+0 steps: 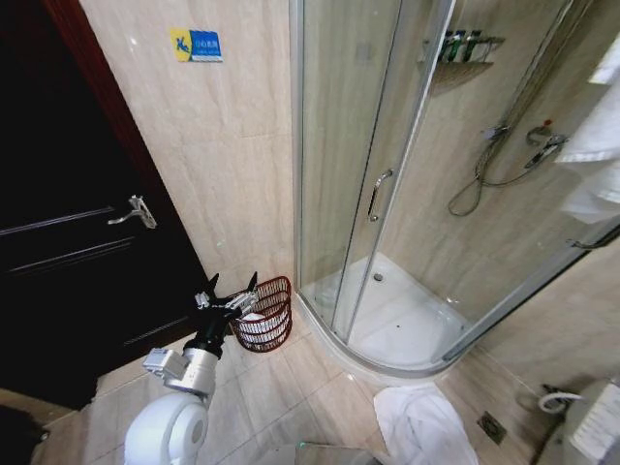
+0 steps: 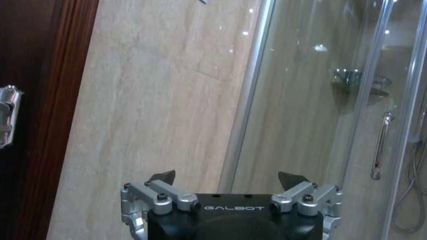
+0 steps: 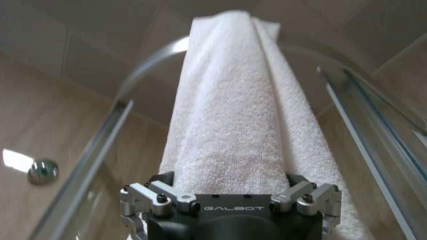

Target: Discard the used towel into the hamper.

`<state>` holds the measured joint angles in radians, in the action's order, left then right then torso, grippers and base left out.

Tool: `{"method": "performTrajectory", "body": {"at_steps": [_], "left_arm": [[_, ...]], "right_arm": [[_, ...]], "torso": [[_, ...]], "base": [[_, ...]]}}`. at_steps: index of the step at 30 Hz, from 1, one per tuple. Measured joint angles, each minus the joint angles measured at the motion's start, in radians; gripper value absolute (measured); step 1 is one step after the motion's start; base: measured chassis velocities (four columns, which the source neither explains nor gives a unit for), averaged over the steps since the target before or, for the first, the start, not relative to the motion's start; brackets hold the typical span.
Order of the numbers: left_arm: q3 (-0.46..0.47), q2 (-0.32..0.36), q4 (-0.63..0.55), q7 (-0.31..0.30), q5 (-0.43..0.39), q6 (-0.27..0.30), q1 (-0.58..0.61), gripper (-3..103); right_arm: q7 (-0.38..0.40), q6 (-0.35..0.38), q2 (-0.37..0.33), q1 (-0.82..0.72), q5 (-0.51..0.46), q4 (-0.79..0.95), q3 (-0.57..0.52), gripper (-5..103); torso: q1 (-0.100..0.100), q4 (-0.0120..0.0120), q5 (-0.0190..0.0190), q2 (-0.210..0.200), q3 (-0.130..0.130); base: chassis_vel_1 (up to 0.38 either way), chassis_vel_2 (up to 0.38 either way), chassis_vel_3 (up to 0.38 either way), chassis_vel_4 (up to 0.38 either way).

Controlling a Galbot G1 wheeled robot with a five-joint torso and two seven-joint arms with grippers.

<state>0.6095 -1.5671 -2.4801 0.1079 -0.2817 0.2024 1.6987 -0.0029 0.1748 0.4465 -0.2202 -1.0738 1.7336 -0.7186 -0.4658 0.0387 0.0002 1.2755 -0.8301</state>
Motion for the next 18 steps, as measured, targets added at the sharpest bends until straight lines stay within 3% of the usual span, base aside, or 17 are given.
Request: {"method": "performTrajectory", "body": {"at_steps": [7, 16, 18], "left_arm": [[0.0, 0.0, 0.0, 0.0, 0.0, 0.0, 0.0, 100], [0.0, 0.0, 0.0, 0.0, 0.0, 0.0, 0.0, 100], [0.0, 0.0, 0.0, 0.0, 0.0, 0.0, 0.0, 100]], "right_arm": [[-0.031, -0.004, -0.03, 0.12, 0.065, -0.081, 0.123, 100], [-0.042, 0.008, -0.042, 0.097, 0.094, -0.061, 0.111, 62], [-0.043, 0.009, -0.047, 0.093, 0.094, -0.06, 0.107, 62]], "torso": [[0.0, -0.0002, -0.0001, 0.0, 0.0], [0.0, -0.0001, 0.0, 0.0, 0.0], [0.0, -0.0001, 0.0, 0.0, 0.0]], "base": [[0.0, 0.0, 0.0, 0.0], [0.0, 0.0, 0.0, 0.0], [0.0, 0.0, 0.0, 0.0]]}}
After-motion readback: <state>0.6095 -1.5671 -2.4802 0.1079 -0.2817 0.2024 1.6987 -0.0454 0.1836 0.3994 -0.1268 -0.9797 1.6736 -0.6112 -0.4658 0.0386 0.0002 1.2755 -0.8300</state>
